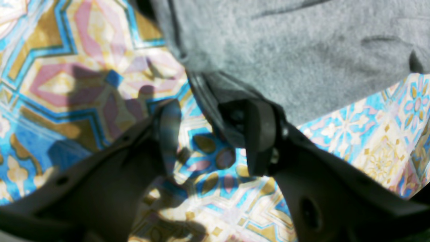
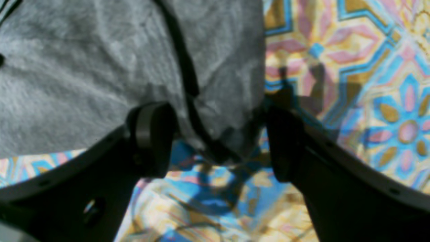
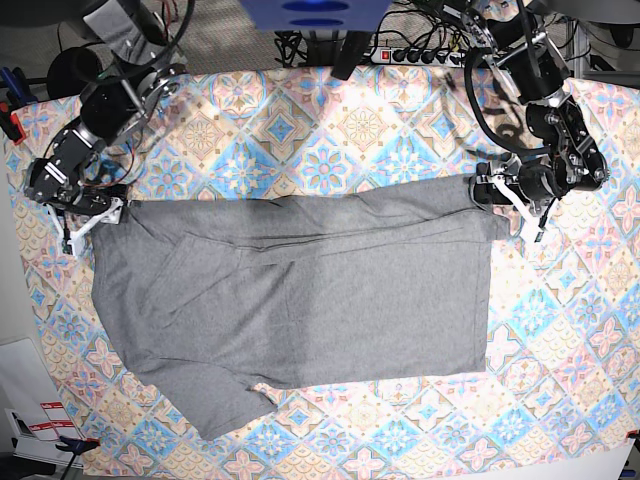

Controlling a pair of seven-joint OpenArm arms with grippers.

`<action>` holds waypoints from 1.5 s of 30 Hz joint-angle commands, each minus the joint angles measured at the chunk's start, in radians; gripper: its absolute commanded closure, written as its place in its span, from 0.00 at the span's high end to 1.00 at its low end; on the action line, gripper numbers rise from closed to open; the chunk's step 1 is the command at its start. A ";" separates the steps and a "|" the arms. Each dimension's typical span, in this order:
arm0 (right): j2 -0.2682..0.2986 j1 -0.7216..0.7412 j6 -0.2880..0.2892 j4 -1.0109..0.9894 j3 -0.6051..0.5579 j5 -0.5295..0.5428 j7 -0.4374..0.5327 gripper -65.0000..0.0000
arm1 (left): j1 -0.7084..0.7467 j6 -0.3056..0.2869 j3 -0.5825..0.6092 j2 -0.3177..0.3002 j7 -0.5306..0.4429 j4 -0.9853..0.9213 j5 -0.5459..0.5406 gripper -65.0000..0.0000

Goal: Fold the T-shirt properly
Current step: 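Pull the folded edge taut between both grippers toward the collar end, then drag the held shirt edge with both grippers toward the robot base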

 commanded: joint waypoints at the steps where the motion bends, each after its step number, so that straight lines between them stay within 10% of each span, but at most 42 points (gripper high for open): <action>1: 0.036 0.023 -0.007 0.014 0.002 -0.002 0.012 0.66 | 0.013 -0.005 0.010 0.016 0.068 -0.013 0.026 0.47; 14: 0.035 0.019 -0.007 0.011 -0.098 -0.001 0.006 0.65 | 0.013 -0.005 0.013 0.016 0.068 -0.013 0.026 0.47; 23: 0.016 -0.017 -0.007 0.011 -0.179 0.001 0.003 0.12 | 0.006 -0.005 0.018 0.016 0.068 -0.013 0.026 0.47; 45: 0.016 -0.023 -0.007 0.013 -0.174 -0.001 -0.002 0.11 | -0.056 -0.005 0.137 0.022 0.073 -0.015 0.020 0.07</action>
